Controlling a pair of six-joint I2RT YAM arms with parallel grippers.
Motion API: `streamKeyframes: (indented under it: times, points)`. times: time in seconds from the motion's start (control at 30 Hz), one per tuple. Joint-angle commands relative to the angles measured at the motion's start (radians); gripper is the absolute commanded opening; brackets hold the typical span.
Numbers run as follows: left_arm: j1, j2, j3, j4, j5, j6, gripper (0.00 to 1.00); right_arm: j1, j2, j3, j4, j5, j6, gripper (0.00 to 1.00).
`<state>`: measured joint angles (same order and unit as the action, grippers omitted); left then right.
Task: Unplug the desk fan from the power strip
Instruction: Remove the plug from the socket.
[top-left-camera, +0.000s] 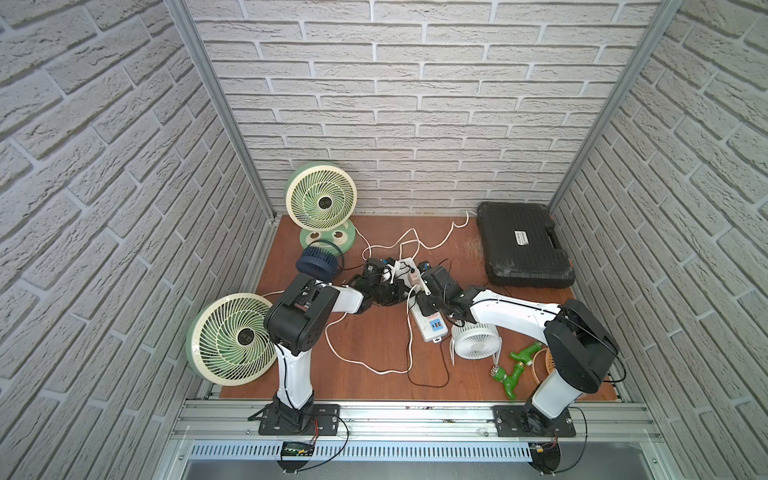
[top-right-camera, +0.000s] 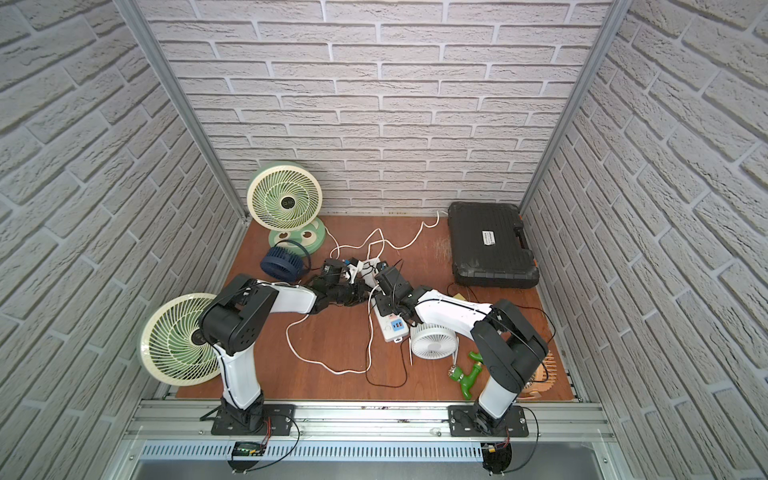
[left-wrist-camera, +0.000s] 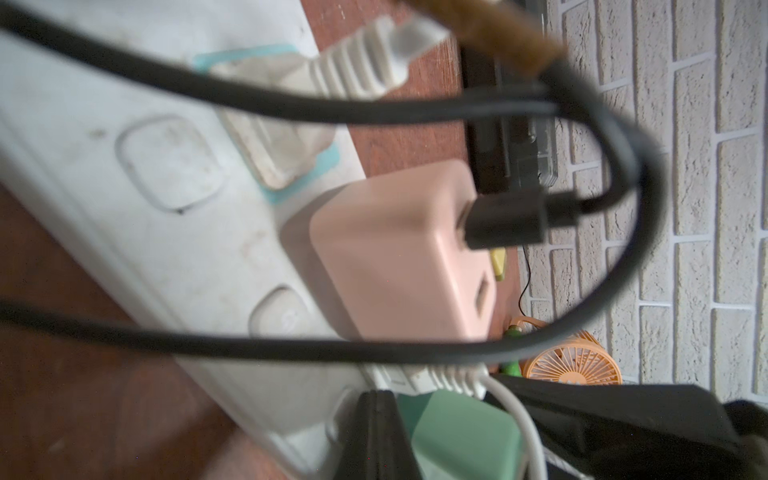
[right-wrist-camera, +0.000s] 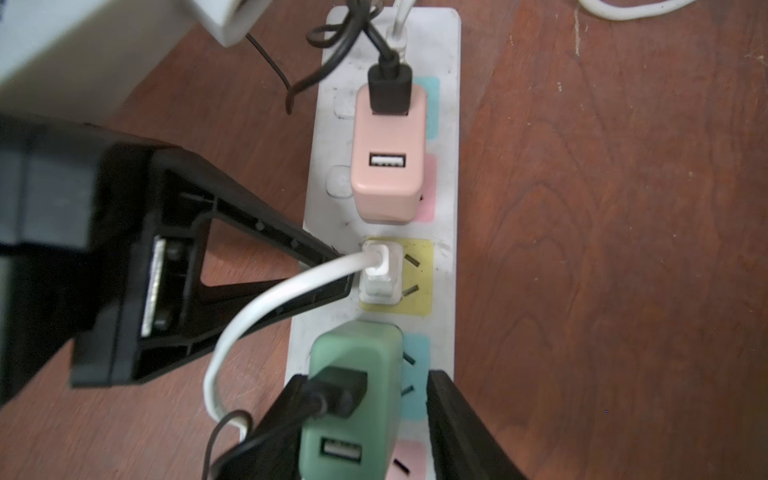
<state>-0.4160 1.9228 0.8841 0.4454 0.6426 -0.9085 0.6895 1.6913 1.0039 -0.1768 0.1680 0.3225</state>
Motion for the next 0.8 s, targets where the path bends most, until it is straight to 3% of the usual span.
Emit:
streamKeyframes:
  times: [0.0,0.5,0.77]
  points:
    - [0.009,0.03,-0.018,-0.015,-0.017,0.001,0.0,0.01,0.012,-0.017,0.071,0.027,0.026,0.49]
    - [0.008,0.034,-0.024,-0.012,-0.025,-0.006,0.0,0.032,0.019,-0.035,0.093,0.088,0.049,0.24]
    - [0.009,0.046,-0.024,-0.008,-0.028,-0.011,0.0,0.1,0.026,0.008,0.015,0.231,0.044,0.2]
